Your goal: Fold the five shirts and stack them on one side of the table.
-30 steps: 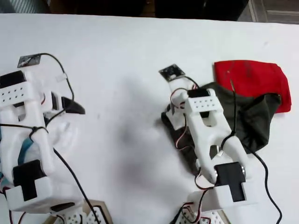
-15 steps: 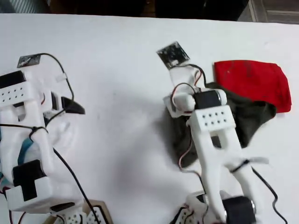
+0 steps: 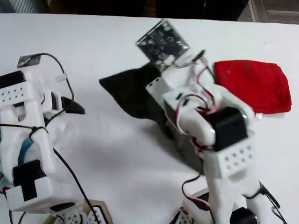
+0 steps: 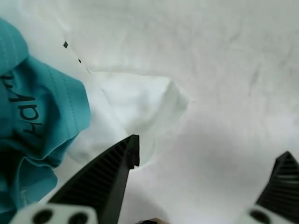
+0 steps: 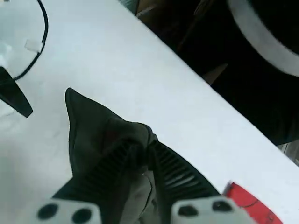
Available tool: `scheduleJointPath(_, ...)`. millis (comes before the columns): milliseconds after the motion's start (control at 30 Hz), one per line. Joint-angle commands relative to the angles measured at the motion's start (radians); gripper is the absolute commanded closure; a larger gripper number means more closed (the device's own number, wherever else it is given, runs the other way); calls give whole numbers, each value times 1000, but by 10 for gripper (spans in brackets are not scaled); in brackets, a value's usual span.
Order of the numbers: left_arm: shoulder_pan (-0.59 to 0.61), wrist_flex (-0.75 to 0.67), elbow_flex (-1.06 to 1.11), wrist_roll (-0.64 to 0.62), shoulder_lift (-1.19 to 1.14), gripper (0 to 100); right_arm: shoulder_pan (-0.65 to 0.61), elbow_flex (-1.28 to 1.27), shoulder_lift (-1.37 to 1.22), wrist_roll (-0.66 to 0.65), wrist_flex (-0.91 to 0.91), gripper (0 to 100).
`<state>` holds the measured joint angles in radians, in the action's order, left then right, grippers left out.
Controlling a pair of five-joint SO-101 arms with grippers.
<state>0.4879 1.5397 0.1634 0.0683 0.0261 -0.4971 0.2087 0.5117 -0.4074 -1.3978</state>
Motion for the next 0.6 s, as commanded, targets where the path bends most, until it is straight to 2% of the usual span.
scheduleJointPath(0, 6, 5, -30, 6, 9, 562, 70, 89, 42, -11, -33, 978)
scheduleJointPath(100, 6, 5, -30, 5, 9, 562, 163, 8, 41, -12, -48, 978)
scheduleJointPath(200, 5, 3, -31, 5, 9, 562, 237, -176, 41, -12, -30, 978)
scheduleJointPath(433, 3, 5, -35, 5, 9, 562, 389, -680, 42, -12, 145, 978)
scheduleJointPath(567, 2, 3, -35, 5, 9, 562, 415, -876, 42, -32, 272, 978)
